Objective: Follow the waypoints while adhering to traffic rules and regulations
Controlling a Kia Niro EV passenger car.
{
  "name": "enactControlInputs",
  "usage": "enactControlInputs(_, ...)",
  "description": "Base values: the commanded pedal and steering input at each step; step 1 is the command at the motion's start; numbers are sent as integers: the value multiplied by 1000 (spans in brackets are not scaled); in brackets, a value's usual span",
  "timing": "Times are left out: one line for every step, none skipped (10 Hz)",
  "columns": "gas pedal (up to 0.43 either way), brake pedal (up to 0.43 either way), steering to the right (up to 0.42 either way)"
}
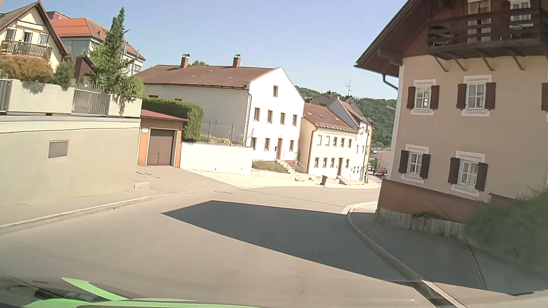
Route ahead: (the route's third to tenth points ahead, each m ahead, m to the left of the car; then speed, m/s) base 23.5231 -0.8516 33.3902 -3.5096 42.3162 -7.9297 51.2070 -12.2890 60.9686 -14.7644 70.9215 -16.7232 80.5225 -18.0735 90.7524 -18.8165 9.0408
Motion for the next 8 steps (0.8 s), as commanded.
enactControlInputs(0, 0, -14)
enactControlInputs(0, 0, -8)
enactControlInputs(0, 0, 2)
enactControlInputs(0, 0, 15)
enactControlInputs(0, 0, 23)
enactControlInputs(0, 0, 28)
enactControlInputs(0, 0, 31)
enactControlInputs(0, 0, 34)
